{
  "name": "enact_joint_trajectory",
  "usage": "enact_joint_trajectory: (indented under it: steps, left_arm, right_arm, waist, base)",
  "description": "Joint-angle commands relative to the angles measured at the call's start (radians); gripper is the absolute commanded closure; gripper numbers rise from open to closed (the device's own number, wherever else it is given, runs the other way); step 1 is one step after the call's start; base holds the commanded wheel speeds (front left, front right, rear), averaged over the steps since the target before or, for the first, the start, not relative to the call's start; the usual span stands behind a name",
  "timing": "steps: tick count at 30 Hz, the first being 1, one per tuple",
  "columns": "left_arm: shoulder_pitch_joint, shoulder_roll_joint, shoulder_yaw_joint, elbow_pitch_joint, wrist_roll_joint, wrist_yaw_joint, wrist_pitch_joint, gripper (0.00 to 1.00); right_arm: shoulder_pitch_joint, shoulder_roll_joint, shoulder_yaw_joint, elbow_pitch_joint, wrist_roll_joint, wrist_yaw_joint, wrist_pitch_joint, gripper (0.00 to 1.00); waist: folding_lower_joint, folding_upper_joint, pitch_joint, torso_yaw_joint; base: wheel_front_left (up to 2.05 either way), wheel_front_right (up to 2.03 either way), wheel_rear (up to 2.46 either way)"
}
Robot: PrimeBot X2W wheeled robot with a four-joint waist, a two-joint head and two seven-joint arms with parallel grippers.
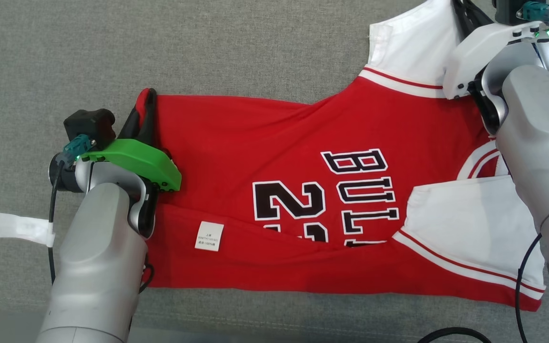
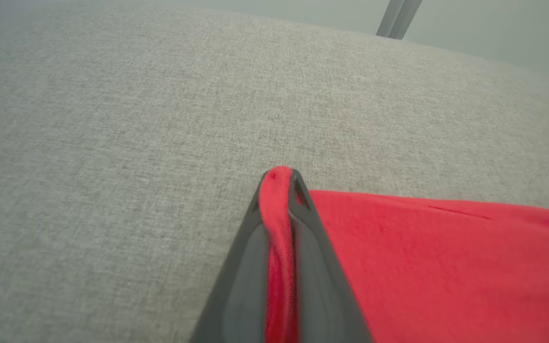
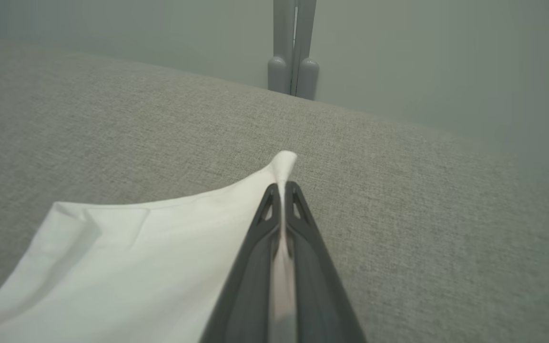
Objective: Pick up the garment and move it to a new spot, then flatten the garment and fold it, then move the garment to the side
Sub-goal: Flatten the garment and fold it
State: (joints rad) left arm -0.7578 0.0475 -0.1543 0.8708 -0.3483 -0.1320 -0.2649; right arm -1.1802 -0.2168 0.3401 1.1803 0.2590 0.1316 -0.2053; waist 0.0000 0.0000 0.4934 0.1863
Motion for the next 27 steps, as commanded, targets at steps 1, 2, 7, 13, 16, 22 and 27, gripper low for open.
enact_joint_trajectory:
  steps: [1,2,7,13,16,22,27]
  left_arm:
    - [0.012,0.007,0.012,-0.008,0.015,0.004,0.002,1.00]
    - [0.015,0.006,0.018,-0.007,0.020,0.004,0.002,1.00]
    - [0.040,0.007,0.055,-0.001,0.046,0.004,0.002,1.00]
    - [0.079,0.010,0.101,-0.031,0.083,0.004,0.002,1.00]
    - [0.108,0.009,0.116,-0.054,0.094,0.003,0.002,1.00]
    - [0.193,0.007,0.148,-0.108,0.095,0.003,0.002,1.00]
    - [0.258,0.007,0.167,-0.143,0.087,0.003,0.001,1.00]
  right_arm:
    - [-0.015,-0.009,-0.009,0.008,-0.011,-0.002,-0.021,1.00]
    - [-0.016,-0.013,-0.017,0.010,-0.013,-0.002,-0.032,1.00]
    - [0.025,-0.016,-0.042,0.010,-0.022,-0.002,-0.056,1.00]
    - [0.104,-0.011,-0.066,-0.114,-0.004,-0.002,-0.060,1.00]
    - [0.178,-0.025,-0.071,-0.207,0.011,-0.002,-0.059,1.00]
    - [0.337,-0.034,-0.052,-0.349,0.041,-0.002,-0.060,1.00]
    - [0.451,-0.045,-0.043,-0.447,0.074,-0.002,-0.060,1.00]
  waist:
    - [0.0000,0.0000,-0.014,-0.008]
    - [0.0000,0.0000,-0.021,-0.012]
    - [0.0000,0.0000,-0.062,-0.029]
    - [0.0000,0.0000,-0.109,-0.045]
    - [0.0000,0.0000,-0.138,-0.051]
    - [0.0000,0.0000,-0.211,-0.065]
    - [0.0000,0.0000,-0.262,-0.075]
  base:
    - [0.00,0.00,0.00]
    - [0.00,0.00,0.00]
    - [0.00,0.00,0.00]
    - [0.00,0.00,0.00]
    - [0.00,0.00,0.00]
    - [0.00,0.00,0.00]
    - [0.00,0.00,0.00]
